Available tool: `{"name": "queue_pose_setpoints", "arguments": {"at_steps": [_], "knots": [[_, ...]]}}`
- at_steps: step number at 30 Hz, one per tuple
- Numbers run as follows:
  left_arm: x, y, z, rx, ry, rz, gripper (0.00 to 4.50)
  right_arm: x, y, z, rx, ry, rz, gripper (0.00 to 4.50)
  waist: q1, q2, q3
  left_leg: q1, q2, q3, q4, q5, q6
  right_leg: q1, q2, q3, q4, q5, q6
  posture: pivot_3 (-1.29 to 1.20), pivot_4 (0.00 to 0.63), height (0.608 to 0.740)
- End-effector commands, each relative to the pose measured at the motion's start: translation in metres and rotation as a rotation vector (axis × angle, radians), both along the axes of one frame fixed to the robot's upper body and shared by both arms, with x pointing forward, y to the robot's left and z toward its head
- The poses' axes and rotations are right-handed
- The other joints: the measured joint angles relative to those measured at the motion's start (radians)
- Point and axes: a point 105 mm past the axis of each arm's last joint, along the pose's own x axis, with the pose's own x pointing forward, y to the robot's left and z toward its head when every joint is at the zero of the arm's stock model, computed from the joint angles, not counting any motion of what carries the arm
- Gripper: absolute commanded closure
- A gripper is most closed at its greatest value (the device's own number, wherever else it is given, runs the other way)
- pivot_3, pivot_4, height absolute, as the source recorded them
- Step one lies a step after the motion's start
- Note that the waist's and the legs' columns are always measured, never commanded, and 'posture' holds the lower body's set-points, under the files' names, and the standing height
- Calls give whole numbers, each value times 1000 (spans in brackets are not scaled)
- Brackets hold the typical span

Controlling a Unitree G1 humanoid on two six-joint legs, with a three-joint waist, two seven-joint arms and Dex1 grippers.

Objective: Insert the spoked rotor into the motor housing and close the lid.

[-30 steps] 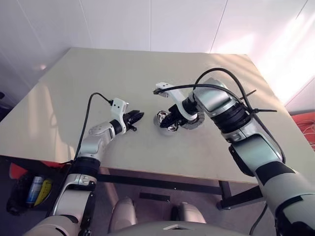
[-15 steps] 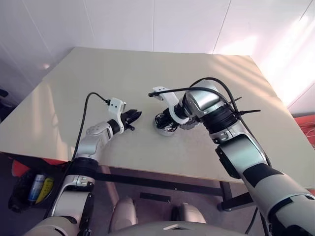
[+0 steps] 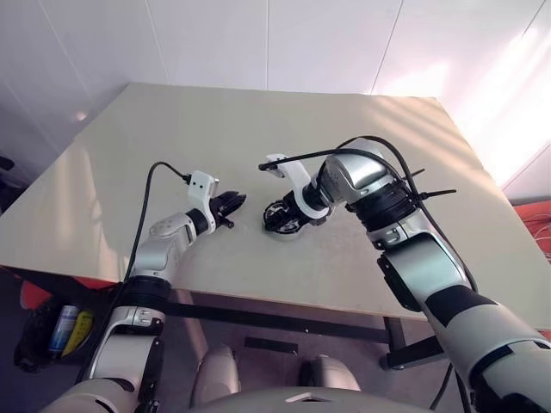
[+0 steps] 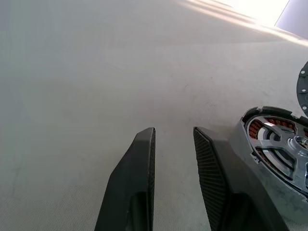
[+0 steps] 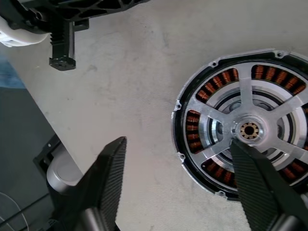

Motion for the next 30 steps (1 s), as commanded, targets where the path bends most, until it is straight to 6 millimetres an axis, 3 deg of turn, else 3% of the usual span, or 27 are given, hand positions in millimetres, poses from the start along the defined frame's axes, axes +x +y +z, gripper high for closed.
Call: {"name": "queue_pose_setpoints", "arguments": {"at_steps": [1, 4, 8, 13, 16, 19, 24, 27, 30], "knots": [[6, 0, 16, -17, -41, -4, 3163, 7, 12, 40, 78, -80, 18, 37, 0, 0, 0, 0, 0, 0, 0, 0, -1, 0, 0, 0, 0, 0, 0, 0, 0, 740], [5, -3, 13, -26, -17, -17, 3163, 14, 23, 78, 198, -157, 22, 37, -1, 0, 0, 0, 0, -1, 0, 1, -2, -1, 0, 0, 1, 0, 0, 0, 0, 740], [3, -5, 10, -45, 37, -36, 3163, 26, 23, 112, 340, -292, 38, 37, -1, 0, 0, 0, 0, -2, -2, 1, -2, -1, 0, 0, 1, -1, 0, 0, 0, 740], [-2, -11, 11, -91, 112, -92, 3163, 51, -13, 128, 378, -508, 5, 37, 10, -1, 1, -3, -1, -3, -2, 1, -2, -1, 0, -1, 0, -1, 0, 0, 0, 740], [-8, -18, 9, -100, 168, -149, 3163, 69, -61, 125, 206, -779, 29, 37, 22, -1, 1, -2, -1, -3, -1, 1, -2, 0, 0, -2, 0, -1, 0, 0, 0, 740], [-12, -24, 8, -106, 206, -196, 3163, 68, -96, 121, 136, -850, 57, 37, 26, -1, 1, -3, -2, -4, 0, 1, -1, 0, 0, -2, 0, 0, 0, 0, 0, 740], [-13, -32, 11, -68, 194, -249, 3163, 68, -165, 105, -222, -1045, 141, 37, 26, -1, 1, -4, -2, -4, 0, 1, 0, 0, 0, -2, 0, -1, -1, 0, 0, 740], [-12, -32, 11, -50, 176, -262, 3163, 63, -192, 89, -313, -1045, 139, 663, 19, -1, 1, -3, -2, -4, 1, 0, 1, 0, 0, -2, 0, -1, -1, 0, 0, 740], [-10, -32, 10, -28, 154, -263, 3163, 48, -211, 51, -360, -952, 172, 1744, 18, -1, 1, -1, -2, -4, 1, 0, 5, 2, 0, -2, 0, -1, -1, 0, 0, 740]]}}
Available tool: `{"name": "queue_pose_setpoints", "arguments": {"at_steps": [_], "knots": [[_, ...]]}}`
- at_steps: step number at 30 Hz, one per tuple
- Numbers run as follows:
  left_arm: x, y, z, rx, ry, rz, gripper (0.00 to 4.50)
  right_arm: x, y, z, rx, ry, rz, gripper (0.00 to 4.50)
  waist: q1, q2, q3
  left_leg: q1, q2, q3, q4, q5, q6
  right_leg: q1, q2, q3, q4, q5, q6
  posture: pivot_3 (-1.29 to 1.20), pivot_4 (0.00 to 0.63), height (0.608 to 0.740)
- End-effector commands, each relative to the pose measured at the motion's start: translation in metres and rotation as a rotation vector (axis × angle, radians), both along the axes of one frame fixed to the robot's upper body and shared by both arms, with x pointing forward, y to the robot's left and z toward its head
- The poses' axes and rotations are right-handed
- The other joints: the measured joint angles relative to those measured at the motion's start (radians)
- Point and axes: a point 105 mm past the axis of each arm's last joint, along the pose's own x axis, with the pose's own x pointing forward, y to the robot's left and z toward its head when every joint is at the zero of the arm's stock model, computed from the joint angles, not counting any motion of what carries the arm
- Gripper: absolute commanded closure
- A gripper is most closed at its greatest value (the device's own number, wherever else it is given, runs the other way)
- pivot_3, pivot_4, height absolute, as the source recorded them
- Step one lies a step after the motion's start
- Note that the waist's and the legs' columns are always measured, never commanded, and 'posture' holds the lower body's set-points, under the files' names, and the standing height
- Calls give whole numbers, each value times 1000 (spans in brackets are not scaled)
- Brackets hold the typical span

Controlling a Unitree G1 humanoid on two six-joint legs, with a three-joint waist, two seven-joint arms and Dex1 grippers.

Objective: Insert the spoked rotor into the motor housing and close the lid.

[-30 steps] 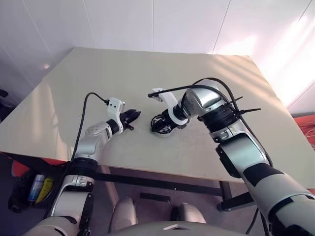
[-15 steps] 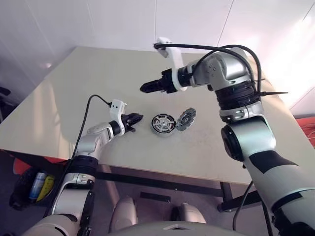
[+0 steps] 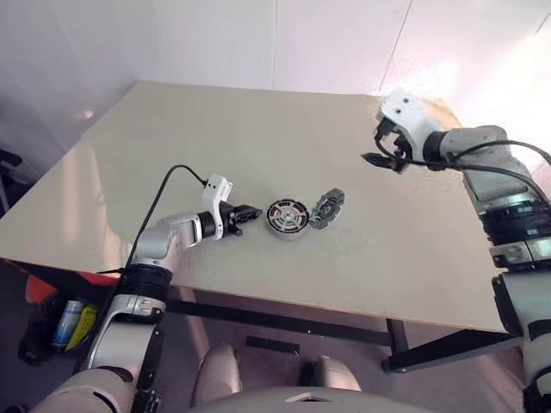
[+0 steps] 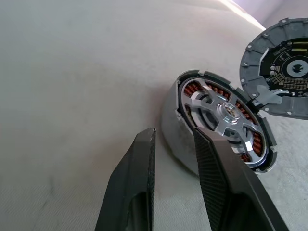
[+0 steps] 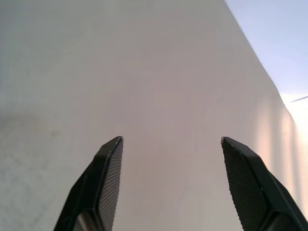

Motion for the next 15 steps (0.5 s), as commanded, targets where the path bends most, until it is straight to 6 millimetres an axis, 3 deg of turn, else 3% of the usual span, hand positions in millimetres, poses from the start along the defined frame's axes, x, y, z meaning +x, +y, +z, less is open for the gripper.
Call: {"name": "queue_pose_setpoints", "arguments": {"at_steps": [1, 3, 5, 8, 12, 15], "knots": [[7, 1, 12, 26, -92, -4, 3163, -13, -12, -21, -48, 32, 11, 2106, -1, 0, 0, 0, 0, 0, 0, -1, 3, 1, 0, 0, 0, 0, 0, 0, 0, 740], [10, 2, 10, 39, -101, 10, 3163, -25, -16, -53, -55, 110, 2, 2849, -2, 0, 0, 1, 0, 0, 1, -1, 4, 1, 0, 0, 0, 0, 0, 0, 0, 740], [11, 3, 11, 39, -102, 12, 3163, -37, -6, -72, -9, 176, 29, 3578, -3, 0, 0, 1, 0, 0, 1, -1, 5, 2, 0, 0, -1, 0, 0, 0, 0, 740], [11, 4, 12, 38, -104, 12, 3163, -51, 18, -78, 69, 225, 102, 4443, -7, 1, 0, 1, 0, 0, 1, -2, 7, 1, 0, 0, 0, 0, 0, 0, 0, 740], [11, 7, 11, 42, -100, 19, 3163, -48, 59, -66, 171, 177, 159, 4443, -11, 2, 0, 3, 1, 0, 1, -1, 9, 2, 0, 0, 1, 0, 0, 0, 0, 740], [10, 8, 12, 44, -102, 24, 3163, -43, 79, -52, 227, 140, 176, 4443, -6, 2, -1, 4, 0, 0, 1, 0, 10, 3, 0, 0, 1, 0, -1, 0, 0, 740]]}}
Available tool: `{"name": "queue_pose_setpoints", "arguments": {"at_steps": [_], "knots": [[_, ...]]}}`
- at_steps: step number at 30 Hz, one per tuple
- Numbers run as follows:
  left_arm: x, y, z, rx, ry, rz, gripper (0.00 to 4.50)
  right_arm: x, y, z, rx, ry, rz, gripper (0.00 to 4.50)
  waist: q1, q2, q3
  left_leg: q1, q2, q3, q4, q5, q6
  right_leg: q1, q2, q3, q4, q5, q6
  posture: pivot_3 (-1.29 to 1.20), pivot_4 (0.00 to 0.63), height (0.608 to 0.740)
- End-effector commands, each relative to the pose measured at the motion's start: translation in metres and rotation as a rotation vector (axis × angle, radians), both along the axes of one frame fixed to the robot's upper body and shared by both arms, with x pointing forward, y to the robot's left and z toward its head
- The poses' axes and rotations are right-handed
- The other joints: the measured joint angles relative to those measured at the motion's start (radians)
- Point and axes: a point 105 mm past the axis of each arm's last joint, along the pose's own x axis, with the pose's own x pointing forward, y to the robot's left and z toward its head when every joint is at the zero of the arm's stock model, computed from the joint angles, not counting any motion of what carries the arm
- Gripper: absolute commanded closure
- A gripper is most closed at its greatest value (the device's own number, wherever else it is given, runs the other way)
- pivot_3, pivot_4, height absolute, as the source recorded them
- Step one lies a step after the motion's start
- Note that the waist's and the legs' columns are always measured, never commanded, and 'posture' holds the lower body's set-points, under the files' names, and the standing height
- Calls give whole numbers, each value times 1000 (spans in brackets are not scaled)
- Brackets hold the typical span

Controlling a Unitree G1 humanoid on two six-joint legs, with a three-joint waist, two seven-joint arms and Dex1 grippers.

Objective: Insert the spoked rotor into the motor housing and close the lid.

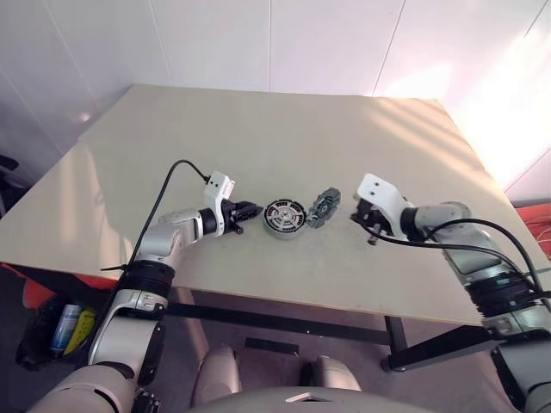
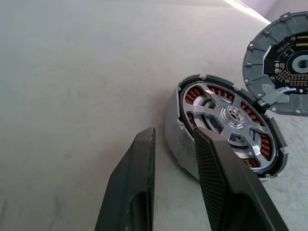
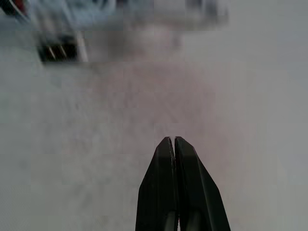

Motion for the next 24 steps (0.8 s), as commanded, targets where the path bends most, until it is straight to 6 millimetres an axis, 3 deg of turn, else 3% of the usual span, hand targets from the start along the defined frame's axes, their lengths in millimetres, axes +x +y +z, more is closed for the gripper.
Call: {"name": "queue_pose_setpoints", "arguments": {"at_steps": [1, 5, 9, 18, 24], "knots": [[4, 4, 14, 8, -57, 10, 3163, 9, 20, 38, 79, -100, 9, 4443, 4, 0, 0, 0, 0, 0, 0, 0, 0, 1, 0, 0, 0, 0, 0, 0, 0, 740], [5, 9, 16, 9, -62, 30, 3163, 1, 48, 57, 142, -114, 93, 4443, 6, 0, 0, 0, -1, 0, 0, 1, -1, 1, -1, 0, 0, 0, 0, 0, 0, 740], [12, 18, 21, -1, -67, 73, 3163, -14, 66, 62, 156, -95, 189, 4443, 6, 0, 0, 0, 0, 0, 0, 1, -2, 1, -1, 0, 0, 0, 0, 0, 0, 740], [25, 45, 36, 6, -114, 168, 3163, -14, 87, 40, 180, -35, 194, 4443, 3, 0, 0, 1, 0, -1, 0, 2, -3, 1, -1, 0, 0, 0, 0, 0, 0, 740], [29, 53, 47, 5, -138, 195, 3163, -1, 96, 23, 194, -6, 151, 4443, 3, 0, 0, 0, -1, -1, 0, 2, -3, 1, -1, 0, 0, 0, 0, 0, 0, 740]]}}
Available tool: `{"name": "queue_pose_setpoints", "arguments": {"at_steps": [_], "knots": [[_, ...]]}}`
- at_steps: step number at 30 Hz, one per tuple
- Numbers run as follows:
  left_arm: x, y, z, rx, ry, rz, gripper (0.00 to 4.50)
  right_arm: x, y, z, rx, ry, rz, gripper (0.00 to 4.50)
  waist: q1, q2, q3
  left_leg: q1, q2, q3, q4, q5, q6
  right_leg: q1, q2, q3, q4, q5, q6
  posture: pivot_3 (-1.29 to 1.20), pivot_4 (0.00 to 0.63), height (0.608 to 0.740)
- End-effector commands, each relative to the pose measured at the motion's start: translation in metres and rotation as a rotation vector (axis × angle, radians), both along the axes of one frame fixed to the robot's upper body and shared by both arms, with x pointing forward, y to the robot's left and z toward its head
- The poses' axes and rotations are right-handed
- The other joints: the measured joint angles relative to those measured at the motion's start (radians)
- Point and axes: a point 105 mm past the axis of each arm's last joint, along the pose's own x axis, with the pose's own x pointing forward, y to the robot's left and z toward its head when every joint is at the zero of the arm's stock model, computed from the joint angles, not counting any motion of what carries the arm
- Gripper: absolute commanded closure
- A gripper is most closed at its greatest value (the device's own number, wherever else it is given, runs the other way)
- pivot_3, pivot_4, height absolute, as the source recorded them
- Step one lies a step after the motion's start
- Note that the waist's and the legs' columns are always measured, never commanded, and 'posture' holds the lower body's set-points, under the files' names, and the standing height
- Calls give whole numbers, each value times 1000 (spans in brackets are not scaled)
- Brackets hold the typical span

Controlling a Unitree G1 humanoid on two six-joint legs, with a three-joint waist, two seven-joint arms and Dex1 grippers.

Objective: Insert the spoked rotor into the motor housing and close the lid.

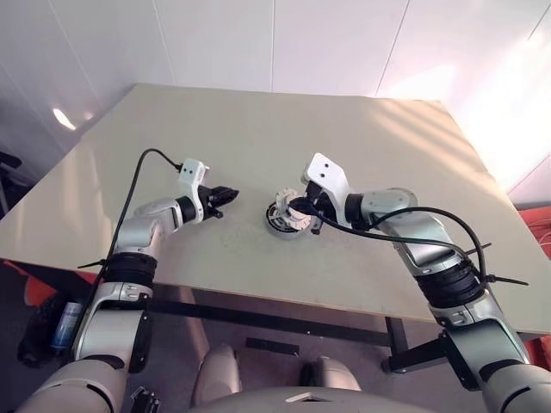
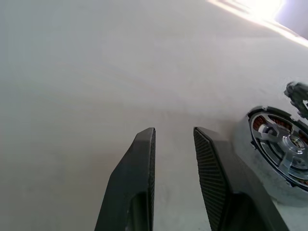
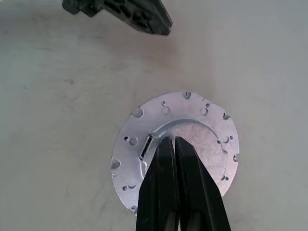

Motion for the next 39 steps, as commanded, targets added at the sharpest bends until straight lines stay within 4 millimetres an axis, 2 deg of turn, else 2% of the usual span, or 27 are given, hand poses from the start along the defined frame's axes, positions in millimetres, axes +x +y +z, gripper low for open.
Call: {"name": "queue_pose_setpoints", "arguments": {"at_steps": [1, 9, 14, 16, 22, 26, 29, 32, 36, 39], "knots": [[6, 0, 23, -6, -72, 2, 3163, 10, 7, 1, 7, -28, -15, 4443, 0, 0, 0, 0, 0, 0, 0, 0, 0, 0, 0, 0, 0, 0, 0, 0, 0, 740], [4, -3, 20, -25, -53, -6, 3163, 20, 5, -28, -10, 23, -67, 4443, 0, 0, 0, 0, 0, 0, 0, 0, 0, 0, 0, 0, 0, 0, 0, 0, 0, 740], [-1, -9, 14, -46, -6, -33, 3163, 14, 0, -48, -25, 57, -68, 4443, 0, 0, 0, 1, 0, 0, 0, 0, 0, 2, 0, 0, 0, 0, 0, 0, 0, 740], [-3, -12, 12, -51, 7, -48, 3163, 10, 6, -39, 74, 42, -25, 4443, 0, 0, 0, 2, 0, 0, 0, 0, 0, 3, 0, 0, 0, 0, 0, 0, 0, 740], [-9, -21, 10, -87, 43, -98, 3163, 17, 8, 14, 279, -65, -1, 4443, 0, 0, 0, 2, 0, 0, -1, 0, 1, 2, 0, 0, -1, 0, 0, 0, 0, 740], [-8, -25, 8, -82, 48, -103, 3163, 16, 9, 24, 276, -90, 32, 4443, -1, -1, 0, 2, 0, 0, -1, 0, 0, 2, 0, 0, -1, 0, 0, 0, 0, 740], [-7, -27, 8, -83, 50, -108, 3163, 13, 8, 17, 271, -80, 50, 3826, 0, -1, 0, 2, 0, 0, -2, 0, 0, 2, 0, 0, -2, 0, 0, 0, 0, 740], [-7, -26, 9, -79, 50, -112, 3163, 10, 5, 3, 250, -64, 54, 2951, 0, -1, 0, 1, 0, 0, -2, -1, 1, 2, 0, 0, -3, 0, 0, 0, 0, 740], [-7, -24, 10, -71, 48, -110, 3163, 11, 6, -1, 261, -71, 54, 1506, -1, -1, 0, 1, 0, 0, -2, -1, 1, 2, 0, 0, -3, 0, 0, 0, 0, 740], [-6, -23, 10, -66, 47, -108, 3163, 18, 6, -1, 265, -101, 11, 520, -2, -1, 0, 1, 0, 0, -2, 0, 1, 2, 0, 0, -3, 0, 0, 0, 0, 740]]}}
